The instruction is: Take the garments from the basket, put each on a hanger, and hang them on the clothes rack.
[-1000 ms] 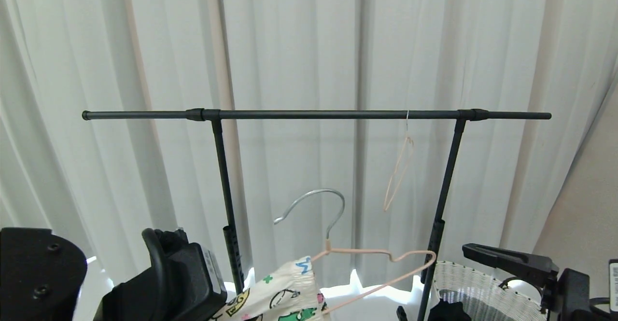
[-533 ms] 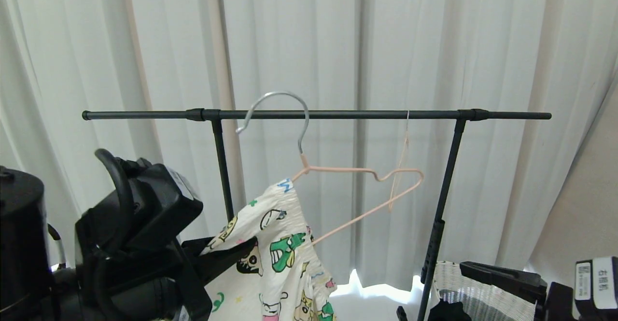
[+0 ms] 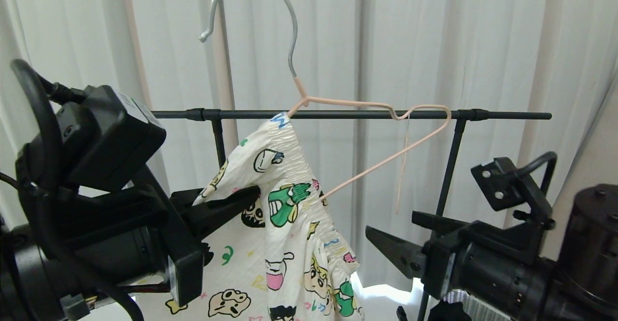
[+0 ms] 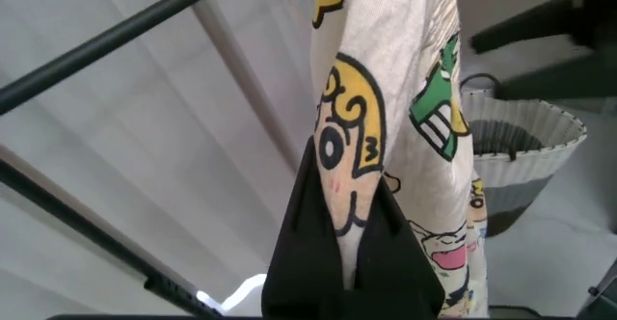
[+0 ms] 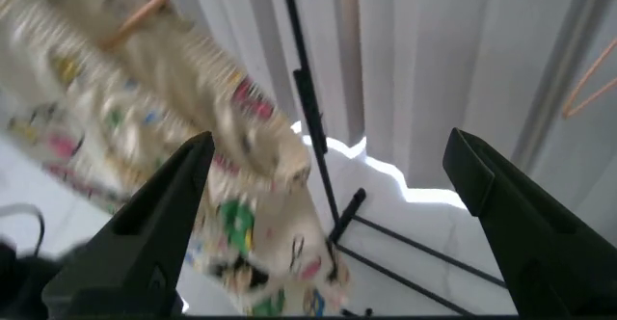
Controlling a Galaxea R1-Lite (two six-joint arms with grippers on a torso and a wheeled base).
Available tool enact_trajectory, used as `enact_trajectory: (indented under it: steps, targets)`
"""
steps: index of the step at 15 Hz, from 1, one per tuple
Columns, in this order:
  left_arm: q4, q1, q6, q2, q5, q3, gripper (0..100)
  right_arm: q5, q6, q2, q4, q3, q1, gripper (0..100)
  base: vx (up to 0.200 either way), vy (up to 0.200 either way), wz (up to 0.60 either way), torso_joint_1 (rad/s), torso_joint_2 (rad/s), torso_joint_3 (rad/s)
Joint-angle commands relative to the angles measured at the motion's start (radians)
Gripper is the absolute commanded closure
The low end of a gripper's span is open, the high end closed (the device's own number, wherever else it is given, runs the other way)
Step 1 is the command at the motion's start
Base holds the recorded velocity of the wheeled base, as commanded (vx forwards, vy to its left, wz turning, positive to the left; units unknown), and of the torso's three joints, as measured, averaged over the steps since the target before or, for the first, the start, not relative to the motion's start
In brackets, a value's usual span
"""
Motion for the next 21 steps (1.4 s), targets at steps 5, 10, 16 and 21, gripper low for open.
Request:
enact_trajectory:
  steps: [5, 10, 16, 21]
  targets:
    - [0.000, -0.054, 0.031, 0.002, -0.001, -0.013, 100, 0.001, 0.006, 0.118, -0.001, -0.053, 0.138, 0, 0.000, 0.000, 0.00, 0.000, 0.00, 0.000]
    - [0.000, -0.060, 0.033, -0.001, -0.001, -0.028, 100, -0.022, 0.004, 0.155, -0.001, -0.019, 0.207, 0, 0.000, 0.000, 0.00, 0.000, 0.00, 0.000]
    - [-0.015, -0.058, 0.033, -0.003, -0.001, -0.051, 100, -0.079, 0.012, 0.143, 0.050, 0.019, 0.167, 0, 0.000, 0.000, 0.00, 0.000, 0.00, 0.000]
    - [-0.032, -0.058, 0.034, -0.001, 0.001, -0.048, 100, -0.120, 0.011, 0.143, 0.070, 0.023, 0.123, 0, 0.000, 0.000, 0.00, 0.000, 0.00, 0.000]
